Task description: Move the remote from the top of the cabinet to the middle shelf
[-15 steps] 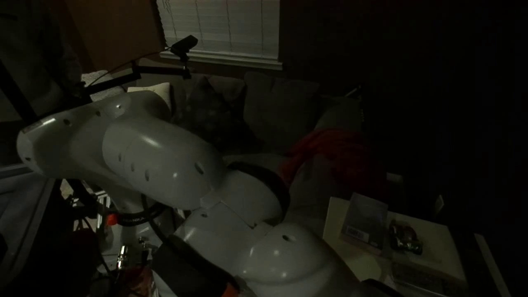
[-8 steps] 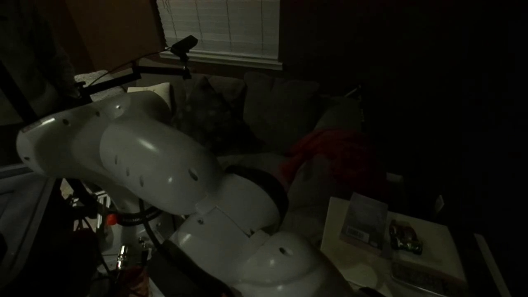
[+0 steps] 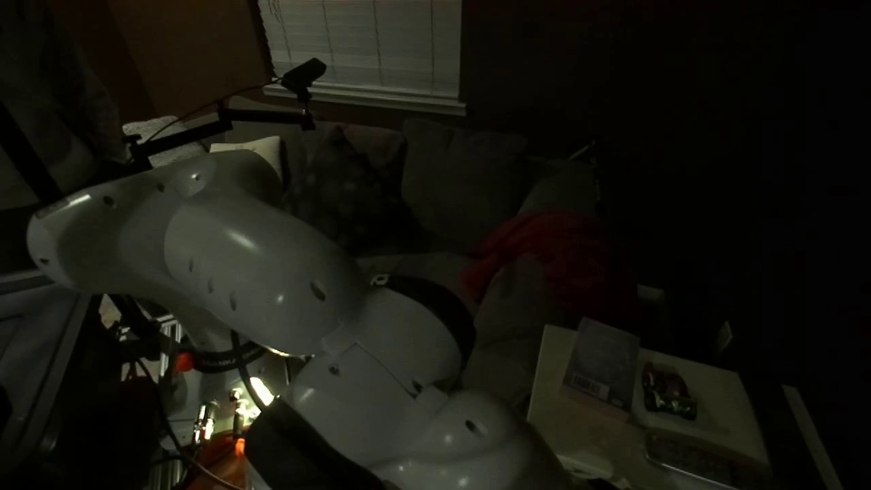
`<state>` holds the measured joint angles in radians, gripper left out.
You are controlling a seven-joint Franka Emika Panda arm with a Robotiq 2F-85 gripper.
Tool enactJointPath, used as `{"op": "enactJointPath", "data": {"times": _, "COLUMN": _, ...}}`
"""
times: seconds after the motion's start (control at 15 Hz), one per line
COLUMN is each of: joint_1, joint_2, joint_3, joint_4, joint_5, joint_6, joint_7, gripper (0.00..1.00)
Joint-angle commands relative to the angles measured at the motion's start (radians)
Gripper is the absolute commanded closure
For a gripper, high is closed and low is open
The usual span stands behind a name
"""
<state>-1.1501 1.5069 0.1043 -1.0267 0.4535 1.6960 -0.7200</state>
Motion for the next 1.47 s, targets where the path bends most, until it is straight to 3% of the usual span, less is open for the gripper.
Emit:
{"op": "enactJointPath", "data": {"times": 0.0, "joint_1": -0.021, "joint_2": 0.0, "joint_3": 0.023, "joint_4": -0.032, "joint_5": 0.057, "joint_6": 0.087, "joint_7": 0.019, "gripper": 0.93}}
{"op": "enactJointPath", "data": {"times": 0.4, "joint_1": -0.037, "joint_2": 0.0, "joint_3": 0.045, "joint_4": -0.083, "joint_5": 0.152, "joint_6": 0.165, "joint_7": 0.165, "gripper": 0.93}}
{"op": "enactJointPath", "data": {"times": 0.47, "joint_1": -0.027, "joint_2": 0.001, "joint_3": 0.029, "joint_4": -0.057, "joint_5": 0.107, "joint_6": 0.156, "joint_7": 0.109, "gripper": 0.72}}
{"op": "enactJointPath", "data": {"times": 0.67, "joint_1": -0.027, "joint_2": 0.001, "joint_3": 0.032, "joint_4": -0.071, "joint_5": 0.124, "joint_6": 0.155, "joint_7": 0.148, "gripper": 0.72}}
{"op": "enactJointPath", "data": {"times": 0.73, "joint_1": -0.037, "joint_2": -0.011, "joint_3": 0.046, "joint_4": -0.096, "joint_5": 0.144, "joint_6": 0.181, "joint_7": 0.115, "gripper": 0.93}}
{"op": "enactJointPath", "data": {"times": 1.0, "joint_1": -0.072, "joint_2": 0.001, "joint_3": 0.119, "joint_4": -0.1, "joint_5": 0.221, "joint_6": 0.256, "joint_7": -0.061, "gripper": 0.93}}
{"op": "enactJointPath", "data": {"times": 1.4, "joint_1": -0.079, "joint_2": 0.0, "joint_3": 0.159, "joint_4": -0.122, "joint_5": 0.386, "joint_6": 0.386, "joint_7": -0.328, "gripper": 0.93}}
